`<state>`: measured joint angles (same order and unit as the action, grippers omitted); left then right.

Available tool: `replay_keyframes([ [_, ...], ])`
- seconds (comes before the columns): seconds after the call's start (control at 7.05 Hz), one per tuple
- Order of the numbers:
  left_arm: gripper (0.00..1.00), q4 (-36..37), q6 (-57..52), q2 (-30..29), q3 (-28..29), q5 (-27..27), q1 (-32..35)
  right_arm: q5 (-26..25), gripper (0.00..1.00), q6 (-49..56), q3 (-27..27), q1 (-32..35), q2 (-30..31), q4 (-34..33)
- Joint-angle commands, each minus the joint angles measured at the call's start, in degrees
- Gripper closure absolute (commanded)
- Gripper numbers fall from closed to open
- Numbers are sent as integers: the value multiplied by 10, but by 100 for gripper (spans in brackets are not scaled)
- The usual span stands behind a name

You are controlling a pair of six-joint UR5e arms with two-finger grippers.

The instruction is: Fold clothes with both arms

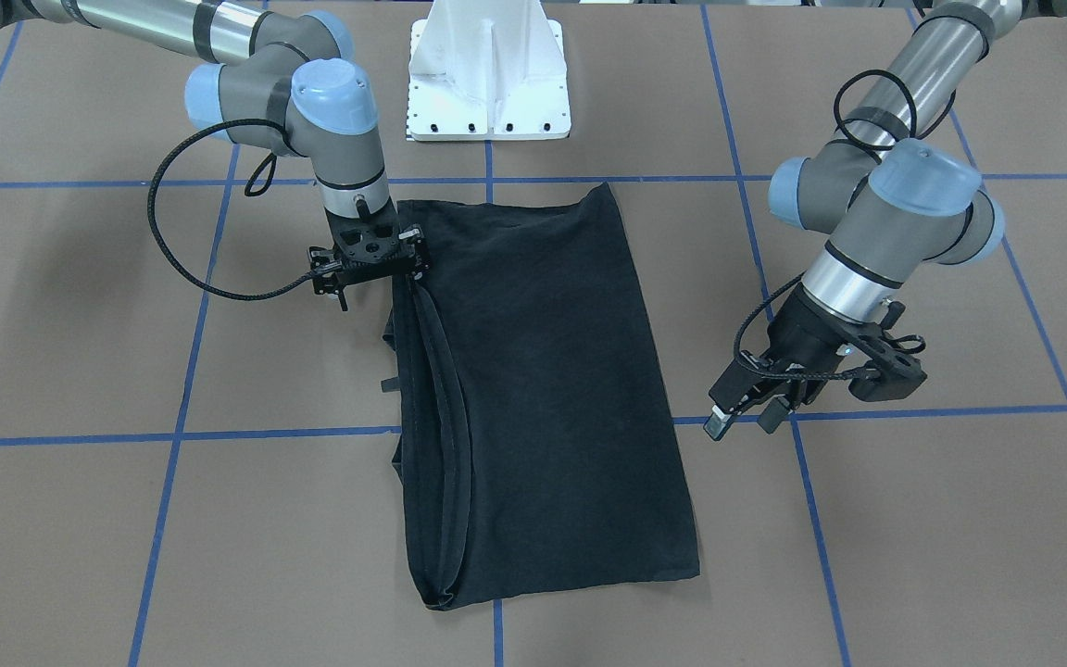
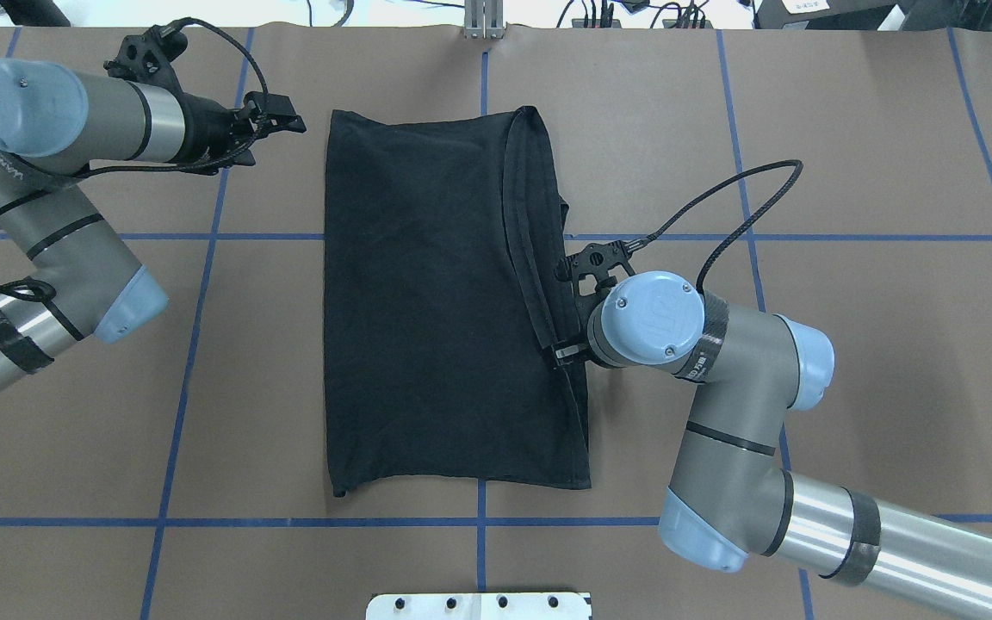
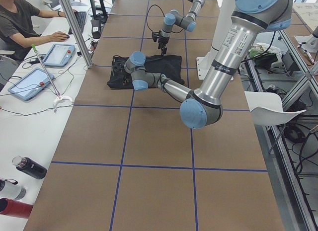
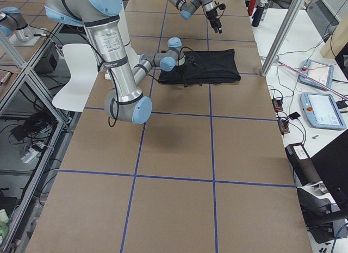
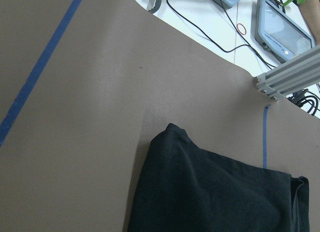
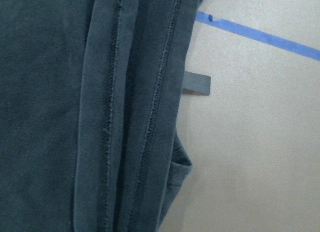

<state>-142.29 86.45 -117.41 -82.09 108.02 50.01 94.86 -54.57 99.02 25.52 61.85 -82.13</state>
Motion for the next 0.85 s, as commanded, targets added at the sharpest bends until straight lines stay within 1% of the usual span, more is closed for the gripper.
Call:
replay_keyframes([
  [0.0, 0, 0, 0, 1, 0, 0, -1, 1, 0, -2, 4, -7, -2, 0],
  [0.43, 0, 0, 0, 1, 0, 0, -1, -1, 0, -4, 2, -25, -3, 0],
  [0.71, 0, 0, 1, 1, -1, 0, -2, 3, 0, 1, -2, -14, -2, 0],
])
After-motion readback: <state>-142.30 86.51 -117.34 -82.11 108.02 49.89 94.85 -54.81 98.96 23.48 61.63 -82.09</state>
